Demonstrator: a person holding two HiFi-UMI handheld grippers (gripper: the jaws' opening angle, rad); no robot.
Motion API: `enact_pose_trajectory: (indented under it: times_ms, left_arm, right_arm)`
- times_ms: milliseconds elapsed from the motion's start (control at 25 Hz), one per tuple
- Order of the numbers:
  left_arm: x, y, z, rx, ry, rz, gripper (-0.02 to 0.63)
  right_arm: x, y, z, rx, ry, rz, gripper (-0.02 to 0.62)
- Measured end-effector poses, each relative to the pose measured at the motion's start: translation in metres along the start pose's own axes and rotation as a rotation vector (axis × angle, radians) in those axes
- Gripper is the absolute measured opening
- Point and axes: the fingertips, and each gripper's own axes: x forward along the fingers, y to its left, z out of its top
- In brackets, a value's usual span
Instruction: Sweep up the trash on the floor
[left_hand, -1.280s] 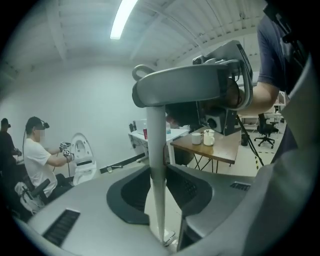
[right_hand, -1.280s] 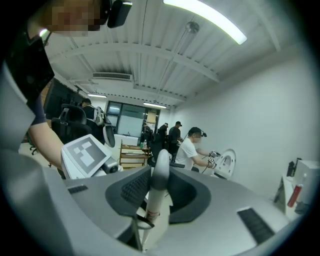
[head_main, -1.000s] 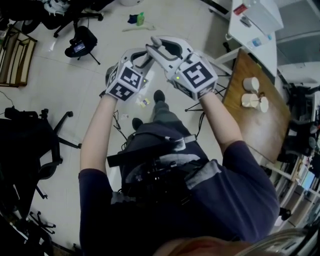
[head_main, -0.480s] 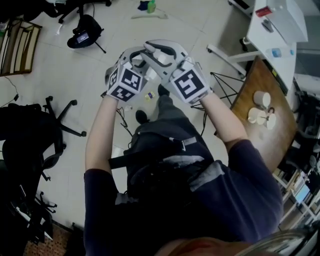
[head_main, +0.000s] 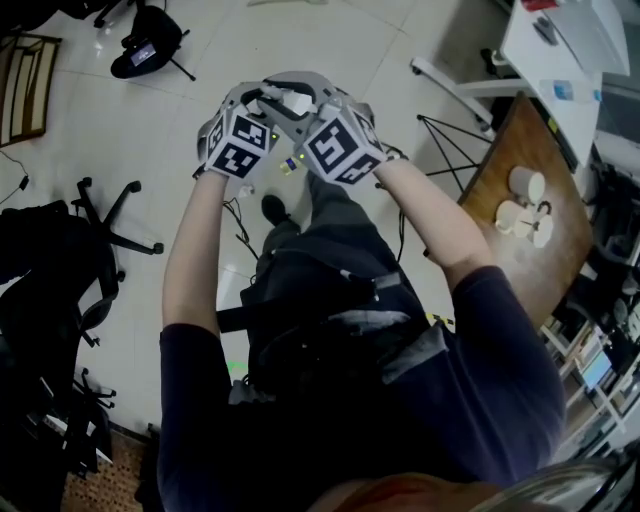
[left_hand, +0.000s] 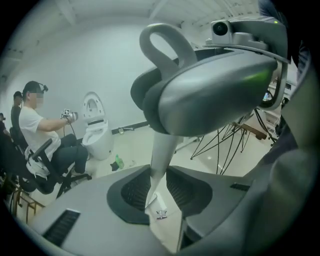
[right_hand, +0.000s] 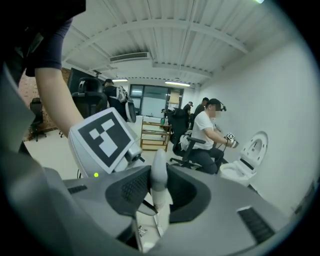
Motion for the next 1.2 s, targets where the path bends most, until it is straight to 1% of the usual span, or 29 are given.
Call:
enact_pose_trajectory:
  times_ms: [120, 320, 360, 440, 520, 640, 680, 800, 920, 1000, 1120, 1200]
  left_arm:
    - [0.004, -0.002, -0.01, -0.047, 0.003, -0.002, 0.1]
    - [-0.002, -0.003, -0.018, -0.067, 0.006, -0.019, 0.1]
    - [-0.004, -0.004, -0.021, -0.082, 0.009, -0.029, 0.1]
    - [-0.006, -0.01, -0.028, -0.118, 0.024, -0.074, 0.103]
    - [-0.009, -0.02, -0.036, -0.123, 0.054, -0.131, 0.109]
    - [-0.011, -0.039, -0.05, -0.075, 0.084, -0.175, 0.109]
    - [-0.013, -0.045, -0.054, -0.078, 0.082, -0.181, 0.109]
    - [-0.024, -0.065, -0.069, -0.126, 0.064, -0.198, 0.115]
    - [-0.038, -0.086, -0.092, -0.103, 0.07, -0.224, 0.121]
    - [-0.048, -0.096, -0.108, -0.098, 0.062, -0.22, 0.121]
    - [-0.063, -0.105, -0.127, -0.134, 0.029, -0.2, 0.121]
    - [-0.071, -0.111, -0.139, -0.155, 0.013, -0.202, 0.121]
  right_arm:
    - [0.005, 0.003, -0.008, 0.01, 0.017, 0.008, 0.118]
    - [0.01, 0.012, -0.006, 0.016, 0.039, 0.027, 0.118]
    - [0.01, 0.015, -0.006, 0.021, 0.047, 0.034, 0.118]
    - [0.01, 0.024, -0.008, 0.052, 0.068, 0.056, 0.118]
    - [0.009, 0.036, -0.012, 0.081, 0.103, 0.087, 0.119]
    - [0.004, 0.056, -0.024, 0.107, 0.15, 0.102, 0.119]
    - [0.0, 0.063, -0.027, 0.128, 0.154, 0.098, 0.12]
    - [-0.008, 0.09, -0.034, 0.17, 0.161, 0.094, 0.123]
    - [-0.013, 0.129, -0.042, 0.162, 0.181, 0.12, 0.126]
    - [-0.014, 0.152, -0.045, 0.177, 0.177, 0.121, 0.129]
    - [-0.012, 0.179, -0.046, 0.205, 0.171, 0.117, 0.133]
    - [-0.011, 0.196, -0.046, 0.23, 0.171, 0.12, 0.137]
